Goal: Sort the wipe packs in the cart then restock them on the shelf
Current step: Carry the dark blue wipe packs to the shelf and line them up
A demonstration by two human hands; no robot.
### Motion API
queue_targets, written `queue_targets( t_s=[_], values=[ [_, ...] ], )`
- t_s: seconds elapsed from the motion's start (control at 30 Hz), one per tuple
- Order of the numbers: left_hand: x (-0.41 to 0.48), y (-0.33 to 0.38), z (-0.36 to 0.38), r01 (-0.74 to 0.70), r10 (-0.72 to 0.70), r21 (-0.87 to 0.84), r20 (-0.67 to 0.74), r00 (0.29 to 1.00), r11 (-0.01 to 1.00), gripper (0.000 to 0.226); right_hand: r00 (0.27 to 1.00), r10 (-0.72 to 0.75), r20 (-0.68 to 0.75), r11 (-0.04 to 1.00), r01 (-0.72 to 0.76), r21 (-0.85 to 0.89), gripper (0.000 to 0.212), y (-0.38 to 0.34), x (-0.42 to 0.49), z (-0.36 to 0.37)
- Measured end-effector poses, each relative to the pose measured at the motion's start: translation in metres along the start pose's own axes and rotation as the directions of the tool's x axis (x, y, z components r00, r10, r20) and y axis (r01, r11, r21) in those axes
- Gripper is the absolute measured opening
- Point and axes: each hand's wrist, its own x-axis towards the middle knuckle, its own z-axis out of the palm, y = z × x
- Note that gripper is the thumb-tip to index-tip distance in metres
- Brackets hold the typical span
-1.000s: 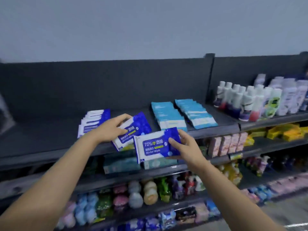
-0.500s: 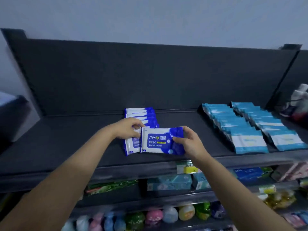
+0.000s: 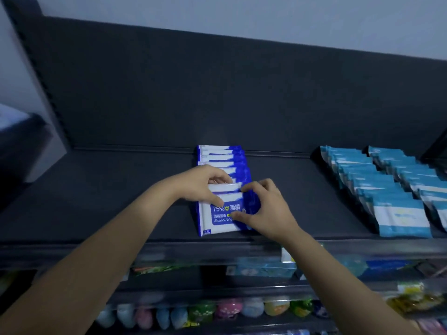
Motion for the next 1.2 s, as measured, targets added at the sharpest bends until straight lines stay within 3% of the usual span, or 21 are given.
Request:
queue_targets(
  t_s=[0.13,0.2,0.3,0.47,0.6,0.73,0.83,1.0,1.2],
  values=[
    [0.000,0.009,0.003,0.001,0.003,0.257,-0.014,1.000,0.966,0.060,0.992,-0.122,-0.030,0.965,0.112,-0.236,0.066,0.004,-0.005,0.003],
    [0.001,0.018,0.008,0.002,0.012,0.412,-0.031,0.999,0.911,0.062,0.988,-0.135,-0.070,0.960,0.113,-0.256,0.067,0.007,-0.010,-0.002],
    [0.007,0.052,0.023,-0.077,0.142,0.568,-0.071,0.987,0.819,0.059,0.972,-0.133,-0.196,0.954,0.072,-0.292,0.057,0.016,-0.026,-0.020],
    [0.027,0.152,0.084,-0.284,0.415,0.731,0.001,0.910,0.621,0.048,0.927,-0.069,-0.369,0.915,-0.089,-0.394,0.043,0.058,-0.100,-0.080],
    [0.036,0.248,0.172,-0.460,0.583,0.755,0.128,0.802,0.467,0.039,0.833,0.167,-0.527,0.850,-0.393,-0.352,0.042,0.118,-0.210,-0.136],
    [0.033,0.342,0.284,-0.614,0.663,0.694,0.261,0.701,0.376,0.042,0.608,0.522,-0.598,0.661,-0.732,-0.166,0.047,0.173,-0.342,-0.183],
    [0.028,0.395,0.372,-0.692,0.700,0.639,0.321,0.637,0.337,0.051,0.410,0.709,-0.574,0.479,-0.877,-0.035,0.046,0.210,-0.435,-0.198],
    [0.021,0.455,0.509,-0.817,0.710,0.530,0.484,0.512,0.228,0.054,0.103,0.879,-0.465,0.214,-0.957,0.194,0.053,0.264,-0.555,-0.188],
    [0.036,0.493,0.676,-0.935,0.680,0.312,0.649,0.341,0.170,0.053,-0.247,0.928,-0.277,-0.120,-0.906,0.405,0.049,0.343,-0.646,-0.149]
  ],
)
